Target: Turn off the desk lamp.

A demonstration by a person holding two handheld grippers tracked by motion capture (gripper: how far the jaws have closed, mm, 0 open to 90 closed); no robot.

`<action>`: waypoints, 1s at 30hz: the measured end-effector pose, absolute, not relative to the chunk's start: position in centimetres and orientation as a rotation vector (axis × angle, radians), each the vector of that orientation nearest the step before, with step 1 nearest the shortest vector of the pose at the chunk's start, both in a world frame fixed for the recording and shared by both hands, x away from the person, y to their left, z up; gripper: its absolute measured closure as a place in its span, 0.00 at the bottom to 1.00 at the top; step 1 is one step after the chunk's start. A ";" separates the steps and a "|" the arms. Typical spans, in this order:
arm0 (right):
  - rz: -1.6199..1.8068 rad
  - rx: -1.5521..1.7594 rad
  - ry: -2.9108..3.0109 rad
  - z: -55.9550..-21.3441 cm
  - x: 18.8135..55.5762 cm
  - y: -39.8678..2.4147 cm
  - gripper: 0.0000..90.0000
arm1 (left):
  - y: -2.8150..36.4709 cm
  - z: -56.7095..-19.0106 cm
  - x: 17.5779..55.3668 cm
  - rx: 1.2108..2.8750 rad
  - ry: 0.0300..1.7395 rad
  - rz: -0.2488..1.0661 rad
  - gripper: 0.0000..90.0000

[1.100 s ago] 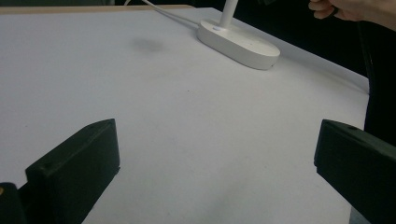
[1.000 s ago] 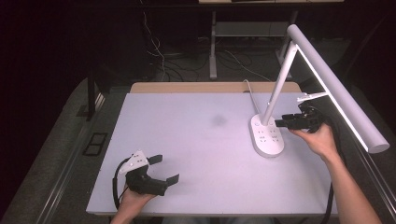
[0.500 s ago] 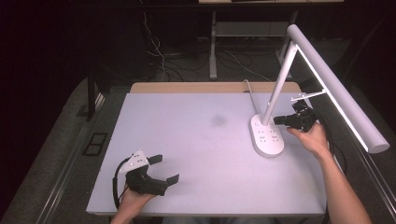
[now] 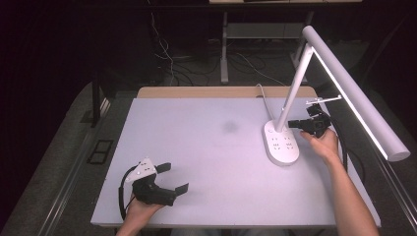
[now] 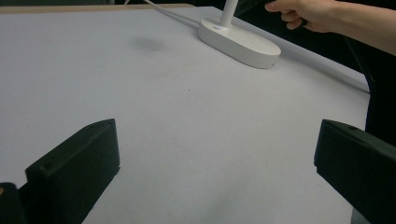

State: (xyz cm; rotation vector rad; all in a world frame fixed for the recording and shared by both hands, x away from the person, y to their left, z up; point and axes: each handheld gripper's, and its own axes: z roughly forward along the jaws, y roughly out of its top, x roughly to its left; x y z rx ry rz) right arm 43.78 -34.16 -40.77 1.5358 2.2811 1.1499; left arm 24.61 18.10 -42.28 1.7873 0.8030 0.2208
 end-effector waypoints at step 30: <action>1.164 1.560 2.312 -42.3 44.4 -33.6 1.00 | 18.1 -42.2 24.5 1.790 0.794 0.226 0.00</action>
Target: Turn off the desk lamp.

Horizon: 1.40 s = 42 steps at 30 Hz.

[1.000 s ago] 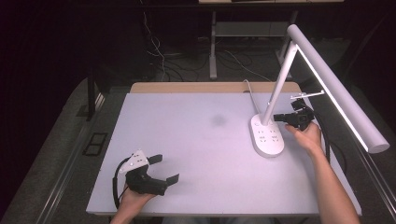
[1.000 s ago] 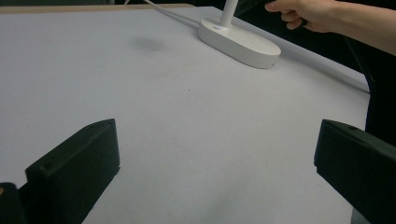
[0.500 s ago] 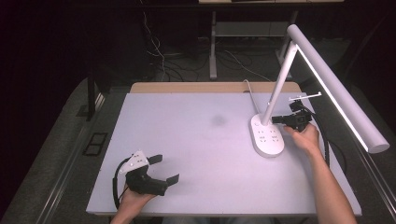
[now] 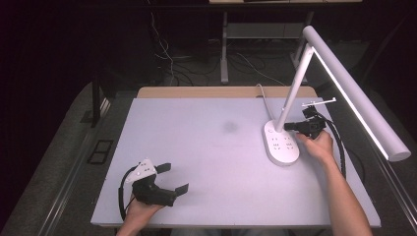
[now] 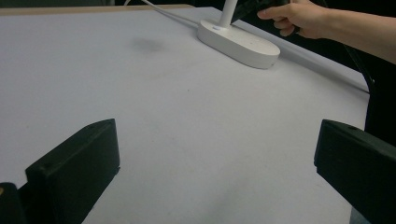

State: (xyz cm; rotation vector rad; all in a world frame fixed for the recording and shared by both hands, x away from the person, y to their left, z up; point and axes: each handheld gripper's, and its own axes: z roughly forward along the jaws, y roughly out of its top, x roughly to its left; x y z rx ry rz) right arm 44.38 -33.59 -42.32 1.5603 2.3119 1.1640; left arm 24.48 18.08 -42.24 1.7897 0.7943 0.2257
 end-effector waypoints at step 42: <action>1.206 1.593 2.222 -42.9 43.3 -33.5 1.00 | 17.9 -42.3 24.4 1.795 0.792 0.218 0.00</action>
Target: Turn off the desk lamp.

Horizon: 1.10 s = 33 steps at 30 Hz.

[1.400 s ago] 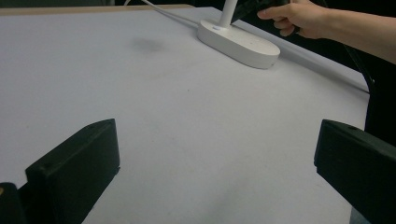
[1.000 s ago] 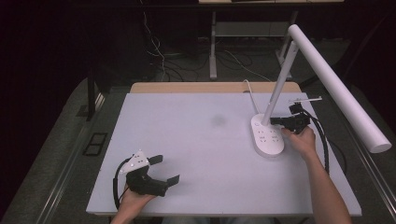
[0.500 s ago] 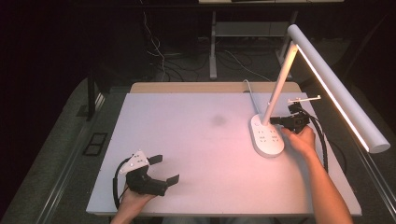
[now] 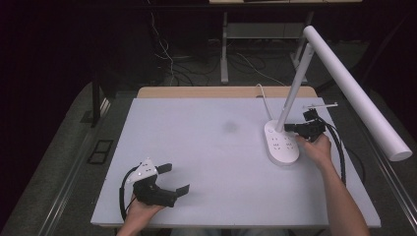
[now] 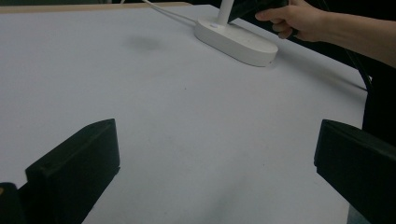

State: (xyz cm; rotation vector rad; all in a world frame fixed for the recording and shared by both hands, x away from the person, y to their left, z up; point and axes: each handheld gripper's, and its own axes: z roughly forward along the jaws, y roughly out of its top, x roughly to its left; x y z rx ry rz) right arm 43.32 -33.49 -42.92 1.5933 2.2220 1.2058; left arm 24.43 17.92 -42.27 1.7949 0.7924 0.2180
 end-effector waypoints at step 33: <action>1.202 1.594 2.228 -42.7 43.4 -33.5 1.00 | 17.9 -42.2 24.4 1.791 0.792 0.219 0.00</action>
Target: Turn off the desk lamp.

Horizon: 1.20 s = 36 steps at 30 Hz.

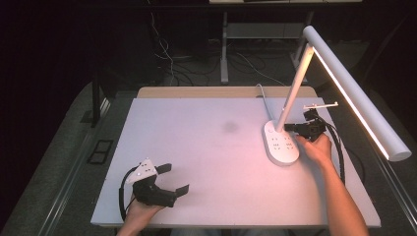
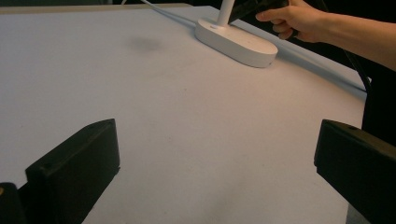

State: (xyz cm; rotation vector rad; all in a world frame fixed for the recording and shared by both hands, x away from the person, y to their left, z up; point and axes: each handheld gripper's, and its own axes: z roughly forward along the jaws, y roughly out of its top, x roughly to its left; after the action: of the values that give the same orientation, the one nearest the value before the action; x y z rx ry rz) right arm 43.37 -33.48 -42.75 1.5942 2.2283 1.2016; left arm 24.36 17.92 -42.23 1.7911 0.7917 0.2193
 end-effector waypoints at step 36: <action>1.197 1.611 2.183 -39.8 41.2 -34.6 1.00 | 18.2 -42.2 24.3 1.782 0.798 0.222 0.00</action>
State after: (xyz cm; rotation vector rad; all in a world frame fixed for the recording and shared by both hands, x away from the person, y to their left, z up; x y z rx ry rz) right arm 41.20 -34.60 -39.78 1.6112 2.1832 1.1968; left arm 24.35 18.19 -42.21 1.7825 0.7980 0.2225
